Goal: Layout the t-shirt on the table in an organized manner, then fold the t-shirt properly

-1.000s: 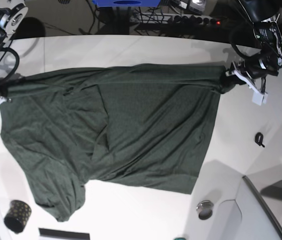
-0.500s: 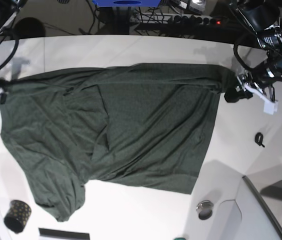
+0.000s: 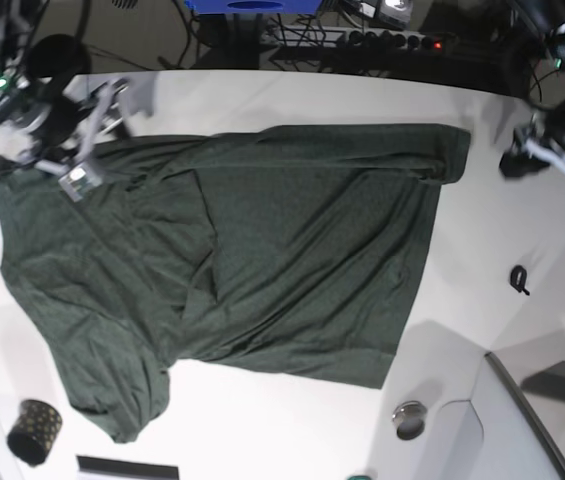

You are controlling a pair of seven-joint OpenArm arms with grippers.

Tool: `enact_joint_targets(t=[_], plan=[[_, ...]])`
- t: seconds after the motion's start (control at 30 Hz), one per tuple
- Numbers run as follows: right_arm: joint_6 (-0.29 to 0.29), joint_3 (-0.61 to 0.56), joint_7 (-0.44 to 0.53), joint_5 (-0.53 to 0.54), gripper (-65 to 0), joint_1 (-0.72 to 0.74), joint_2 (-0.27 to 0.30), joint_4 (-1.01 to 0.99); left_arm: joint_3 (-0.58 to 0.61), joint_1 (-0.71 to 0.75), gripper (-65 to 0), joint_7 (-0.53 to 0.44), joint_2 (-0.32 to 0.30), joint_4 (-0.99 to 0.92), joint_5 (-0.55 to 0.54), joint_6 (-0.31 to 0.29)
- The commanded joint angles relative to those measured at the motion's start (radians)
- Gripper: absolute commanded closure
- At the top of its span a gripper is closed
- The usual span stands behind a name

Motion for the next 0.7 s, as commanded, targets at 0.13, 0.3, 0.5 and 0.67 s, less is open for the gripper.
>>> enact_joint_targets(t=[0.13, 0.3, 0.5, 0.67], plan=[[0.0, -0.02, 0.049, 0.005, -35.3, 0.009, 0.018, 0.012, -0.002, 0.107, -23.0, 0.003, 0.017, 0.038, -0.114, -0.016], [0.0, -0.015, 0.049, 0.005, -35.3, 0.023, 0.022, 0.01, 0.004, 0.12, -33.6, -0.026, 0.066, 0.018, -0.155, -0.016], [0.0, -0.014, 0.049, 0.005, -35.3, 0.023, 0.025, 0.01, 0.004, 0.112, -41.8, -0.099, 0.078, -0.07, -0.155, -0.016], [0.0, -0.014, 0.049, 0.005, -35.3, 0.027, 0.025, -0.01, 0.009, 0.089, -36.7, -0.147, 0.078, -0.16, -0.154, -0.016]])
